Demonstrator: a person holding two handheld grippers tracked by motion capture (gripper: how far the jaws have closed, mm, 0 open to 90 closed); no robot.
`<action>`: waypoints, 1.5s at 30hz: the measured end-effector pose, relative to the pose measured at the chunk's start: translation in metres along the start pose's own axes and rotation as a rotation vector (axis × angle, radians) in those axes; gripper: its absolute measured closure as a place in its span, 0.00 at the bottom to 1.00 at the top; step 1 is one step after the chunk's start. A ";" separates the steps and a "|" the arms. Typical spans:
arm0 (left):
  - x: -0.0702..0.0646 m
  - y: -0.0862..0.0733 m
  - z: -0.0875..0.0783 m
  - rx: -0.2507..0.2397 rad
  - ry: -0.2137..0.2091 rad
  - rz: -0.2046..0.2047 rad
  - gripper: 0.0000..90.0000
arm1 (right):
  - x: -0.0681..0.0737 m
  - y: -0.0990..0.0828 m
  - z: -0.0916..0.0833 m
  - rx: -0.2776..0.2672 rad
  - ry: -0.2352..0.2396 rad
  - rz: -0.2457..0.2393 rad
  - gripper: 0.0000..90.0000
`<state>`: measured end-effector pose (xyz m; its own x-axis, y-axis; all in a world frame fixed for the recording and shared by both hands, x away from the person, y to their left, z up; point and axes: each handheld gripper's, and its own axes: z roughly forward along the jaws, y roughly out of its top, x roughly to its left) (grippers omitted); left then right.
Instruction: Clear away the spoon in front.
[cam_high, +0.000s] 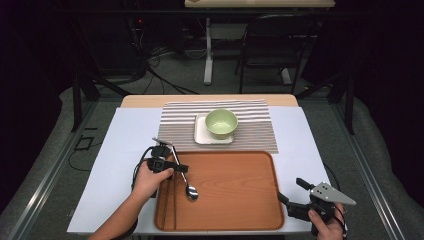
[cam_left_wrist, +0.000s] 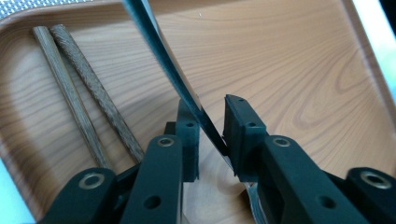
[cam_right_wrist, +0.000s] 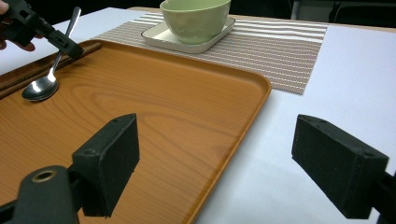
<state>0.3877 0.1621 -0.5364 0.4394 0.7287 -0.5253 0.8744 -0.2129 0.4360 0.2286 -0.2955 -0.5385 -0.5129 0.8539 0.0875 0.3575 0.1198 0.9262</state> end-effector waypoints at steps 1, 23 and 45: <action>0.001 0.002 0.002 0.002 -0.004 -0.002 0.86 | 0.000 0.000 0.000 0.000 0.002 0.002 0.16; 0.003 -0.005 0.005 0.022 -0.020 -0.064 0.92 | 0.000 0.000 0.000 0.000 0.003 0.001 0.16; 0.004 -0.005 -0.005 -0.044 0.082 -0.011 0.77 | 0.000 0.000 0.001 0.005 0.006 0.010 0.16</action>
<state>0.3839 0.1698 -0.5373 0.4096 0.7822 -0.4696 0.8686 -0.1769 0.4629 0.2295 -0.2953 -0.5390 -0.5136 0.8523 0.0989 0.3664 0.1135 0.9235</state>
